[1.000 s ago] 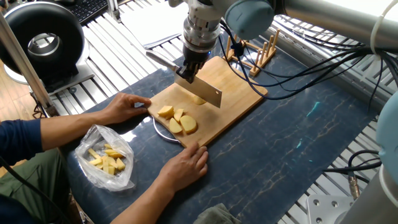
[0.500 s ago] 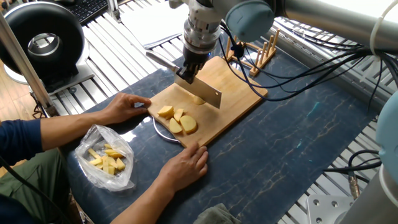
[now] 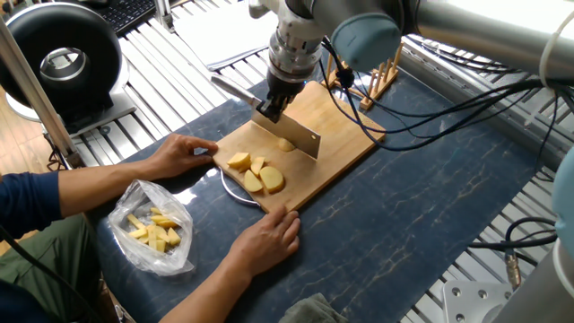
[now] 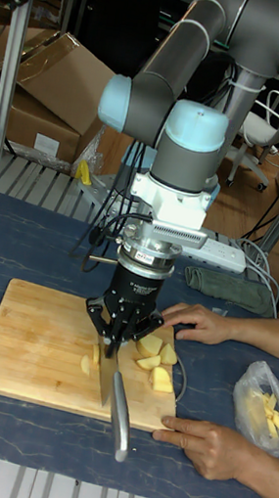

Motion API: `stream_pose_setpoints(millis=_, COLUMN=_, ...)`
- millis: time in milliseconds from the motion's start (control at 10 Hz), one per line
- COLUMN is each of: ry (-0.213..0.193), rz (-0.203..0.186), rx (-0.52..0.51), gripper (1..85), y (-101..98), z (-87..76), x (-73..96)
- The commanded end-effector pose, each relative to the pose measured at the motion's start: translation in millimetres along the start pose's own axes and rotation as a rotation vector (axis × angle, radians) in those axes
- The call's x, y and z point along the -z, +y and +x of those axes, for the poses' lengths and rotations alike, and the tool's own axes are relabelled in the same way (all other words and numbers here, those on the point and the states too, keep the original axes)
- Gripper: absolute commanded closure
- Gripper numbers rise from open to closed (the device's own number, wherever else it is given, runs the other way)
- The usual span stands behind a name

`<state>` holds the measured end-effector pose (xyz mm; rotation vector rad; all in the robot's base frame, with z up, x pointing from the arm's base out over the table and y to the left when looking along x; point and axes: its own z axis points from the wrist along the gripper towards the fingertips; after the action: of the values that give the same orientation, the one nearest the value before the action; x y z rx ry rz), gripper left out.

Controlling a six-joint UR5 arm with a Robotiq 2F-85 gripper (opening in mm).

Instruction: Chop the potatoes

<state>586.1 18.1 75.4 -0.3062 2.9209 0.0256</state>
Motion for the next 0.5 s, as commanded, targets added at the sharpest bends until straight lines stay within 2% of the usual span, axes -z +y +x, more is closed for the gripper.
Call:
stream_pose_setpoints(millis=0, ry=0.059, rz=-0.039, rx=-0.01, gripper=84.7, y=6.8, z=7.2, x=39.2)
stream_pose_setpoints(millis=400, ry=0.036, rz=-0.035, rx=-0.036, gripper=84.7, y=18.1, z=-5.9, x=28.9)
